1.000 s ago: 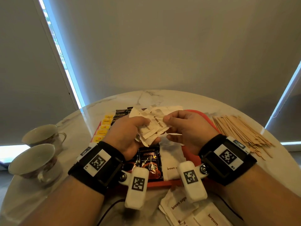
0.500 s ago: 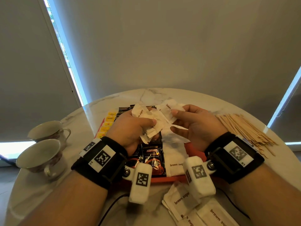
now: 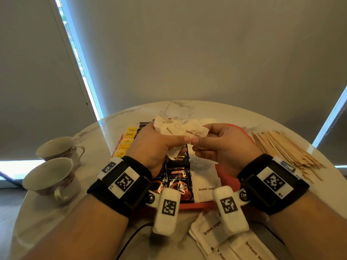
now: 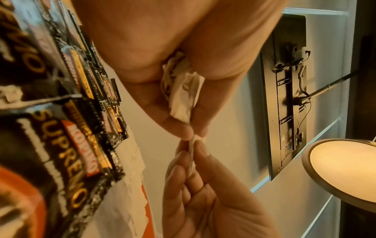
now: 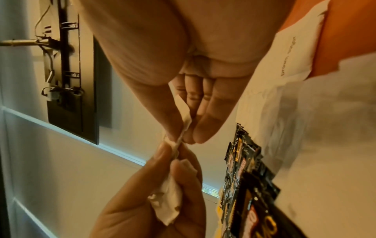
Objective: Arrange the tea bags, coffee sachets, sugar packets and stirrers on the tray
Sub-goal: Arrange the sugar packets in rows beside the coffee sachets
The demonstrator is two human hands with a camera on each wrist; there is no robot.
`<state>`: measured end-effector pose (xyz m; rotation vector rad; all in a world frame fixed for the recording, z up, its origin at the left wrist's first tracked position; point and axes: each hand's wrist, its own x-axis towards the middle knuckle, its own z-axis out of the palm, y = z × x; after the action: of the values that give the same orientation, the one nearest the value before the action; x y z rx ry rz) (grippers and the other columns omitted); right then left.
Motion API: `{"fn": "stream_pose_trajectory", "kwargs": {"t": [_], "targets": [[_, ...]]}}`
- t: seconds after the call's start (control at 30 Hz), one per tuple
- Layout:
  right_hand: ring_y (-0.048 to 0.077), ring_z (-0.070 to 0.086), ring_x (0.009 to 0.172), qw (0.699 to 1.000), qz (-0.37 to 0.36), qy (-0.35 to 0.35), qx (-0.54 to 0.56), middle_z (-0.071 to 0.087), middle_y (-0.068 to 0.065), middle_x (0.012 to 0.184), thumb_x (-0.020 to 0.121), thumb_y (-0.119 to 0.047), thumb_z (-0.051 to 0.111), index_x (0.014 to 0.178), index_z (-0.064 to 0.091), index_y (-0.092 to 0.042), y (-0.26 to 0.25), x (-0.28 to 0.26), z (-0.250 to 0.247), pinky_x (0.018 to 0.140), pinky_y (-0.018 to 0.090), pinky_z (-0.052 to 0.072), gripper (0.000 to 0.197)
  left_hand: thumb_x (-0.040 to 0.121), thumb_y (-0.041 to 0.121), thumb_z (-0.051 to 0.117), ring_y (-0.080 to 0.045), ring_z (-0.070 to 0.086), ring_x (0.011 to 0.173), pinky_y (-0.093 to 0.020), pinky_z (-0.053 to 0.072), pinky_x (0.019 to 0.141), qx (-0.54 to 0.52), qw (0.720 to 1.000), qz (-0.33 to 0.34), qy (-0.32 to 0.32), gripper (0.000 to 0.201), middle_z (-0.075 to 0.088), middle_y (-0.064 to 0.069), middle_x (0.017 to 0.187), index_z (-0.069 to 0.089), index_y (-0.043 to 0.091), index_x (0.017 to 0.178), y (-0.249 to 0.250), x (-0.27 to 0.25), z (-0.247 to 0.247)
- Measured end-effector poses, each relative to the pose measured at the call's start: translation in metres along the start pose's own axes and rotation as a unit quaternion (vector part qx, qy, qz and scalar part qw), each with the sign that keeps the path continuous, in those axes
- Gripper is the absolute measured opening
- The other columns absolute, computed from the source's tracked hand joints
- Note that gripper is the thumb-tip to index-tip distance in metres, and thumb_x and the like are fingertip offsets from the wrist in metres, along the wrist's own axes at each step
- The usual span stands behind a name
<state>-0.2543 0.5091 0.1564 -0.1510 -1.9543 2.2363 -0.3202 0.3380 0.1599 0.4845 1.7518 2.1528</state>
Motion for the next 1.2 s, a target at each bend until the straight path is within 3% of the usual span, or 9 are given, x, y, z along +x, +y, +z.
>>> {"fn": "stream_pose_trajectory", "kwargs": {"t": [0.2, 0.43, 0.6, 0.7, 0.8, 0.87, 0.97, 1.07, 1.2], "targets": [[0.023, 0.071, 0.07, 0.999, 0.014, 0.03, -0.013, 0.074, 0.013, 0.079, 0.082, -0.009, 0.077, 0.104, 0.066, 0.008, -0.002, 0.0, -0.001, 0.068, 0.034, 0.063, 0.03, 0.082, -0.009, 0.076, -0.032, 0.078, 0.09, -0.029, 0.058, 0.056, 0.008, 1.0, -0.017, 0.025, 0.041, 0.079, -0.015, 0.104, 0.067, 0.002, 0.12, 0.002, 0.002, -0.002], [0.017, 0.068, 0.067, 0.998, 0.031, 0.046, -0.043, 0.071, 0.009, 0.074, 0.089, -0.012, 0.074, 0.088, 0.075, -0.004, -0.002, 0.0, -0.002, 0.067, 0.034, 0.062, 0.008, 0.094, 0.016, 0.075, -0.026, 0.075, 0.072, -0.03, 0.058, 0.048, -0.033, 0.995, -0.048, 0.075, 0.016, 0.08, -0.016, 0.095, 0.07, 0.008, 0.107, 0.005, 0.001, 0.001], [0.015, 0.066, 0.067, 0.995, 0.052, 0.087, -0.01, 0.073, 0.008, 0.08, 0.092, -0.002, 0.069, 0.089, 0.071, -0.004, -0.006, 0.0, -0.007, 0.061, 0.029, 0.059, 0.004, 0.092, 0.02, 0.078, -0.023, 0.071, 0.058, -0.03, 0.057, 0.047, -0.042, 0.993, -0.061, 0.092, 0.018, 0.078, -0.01, 0.079, 0.071, 0.007, 0.102, 0.005, 0.001, 0.003], [0.019, 0.061, 0.071, 0.984, 0.091, 0.152, 0.02, 0.068, 0.014, 0.089, 0.094, 0.005, 0.062, 0.103, 0.066, -0.002, -0.013, 0.002, -0.023, 0.057, 0.028, 0.056, 0.013, 0.091, 0.018, 0.079, -0.022, 0.07, 0.055, -0.03, 0.057, 0.047, -0.055, 0.99, -0.08, 0.104, 0.017, 0.076, -0.009, 0.074, 0.071, 0.006, 0.1, 0.007, 0.003, 0.0], [0.016, 0.055, 0.06, 0.968, 0.153, 0.2, -0.012, 0.063, 0.016, 0.094, 0.095, 0.006, 0.055, 0.108, 0.064, -0.002, -0.014, -0.002, -0.041, 0.05, 0.026, 0.05, 0.017, 0.091, 0.008, 0.077, -0.021, 0.069, 0.053, -0.03, 0.057, 0.048, -0.063, 0.988, -0.096, 0.108, 0.014, 0.075, -0.012, 0.079, 0.07, 0.003, 0.102, 0.009, 0.003, -0.001], [0.016, 0.052, 0.056, 0.956, 0.193, 0.214, -0.053, 0.062, 0.016, 0.091, 0.093, 0.008, 0.056, 0.106, 0.063, 0.002, -0.01, -0.007, -0.049, 0.053, 0.028, 0.044, 0.016, 0.09, 0.003, 0.075, -0.022, 0.071, 0.057, -0.031, 0.058, 0.05, -0.068, 0.987, -0.101, 0.108, 0.017, 0.075, -0.014, 0.083, 0.068, 0.003, 0.106, 0.01, 0.002, -0.001], [0.018, 0.052, 0.057, 0.938, 0.227, 0.233, -0.118, 0.067, 0.017, 0.087, 0.09, 0.008, 0.06, 0.11, 0.065, 0.006, -0.005, -0.015, -0.056, 0.054, 0.029, 0.041, 0.02, 0.09, 0.0, 0.074, -0.025, 0.071, 0.061, -0.031, 0.057, 0.05, -0.071, 0.987, -0.103, 0.105, 0.024, 0.074, -0.019, 0.093, 0.066, -0.001, 0.113, 0.011, 0.001, -0.002], [0.019, 0.051, 0.059, 0.927, 0.238, 0.236, -0.167, 0.061, 0.015, 0.077, 0.089, 0.01, 0.062, 0.108, 0.066, 0.008, -0.004, -0.017, -0.057, 0.054, 0.029, 0.04, 0.02, 0.09, 0.0, 0.074, -0.025, 0.073, 0.062, -0.032, 0.058, 0.052, -0.074, 0.986, -0.102, 0.109, 0.029, 0.073, -0.022, 0.102, 0.064, -0.001, 0.117, 0.013, 0.002, -0.005], [0.025, 0.057, 0.072, 0.919, 0.239, 0.226, -0.218, 0.064, 0.014, 0.076, 0.09, 0.001, 0.068, 0.102, 0.069, 0.003, -0.005, -0.015, -0.054, 0.07, 0.034, 0.046, 0.012, 0.09, -0.002, 0.073, -0.026, 0.073, 0.064, -0.033, 0.058, 0.052, -0.078, 0.986, -0.099, 0.112, 0.03, 0.072, -0.023, 0.105, 0.062, 0.0, 0.117, 0.013, 0.003, -0.007]]}}
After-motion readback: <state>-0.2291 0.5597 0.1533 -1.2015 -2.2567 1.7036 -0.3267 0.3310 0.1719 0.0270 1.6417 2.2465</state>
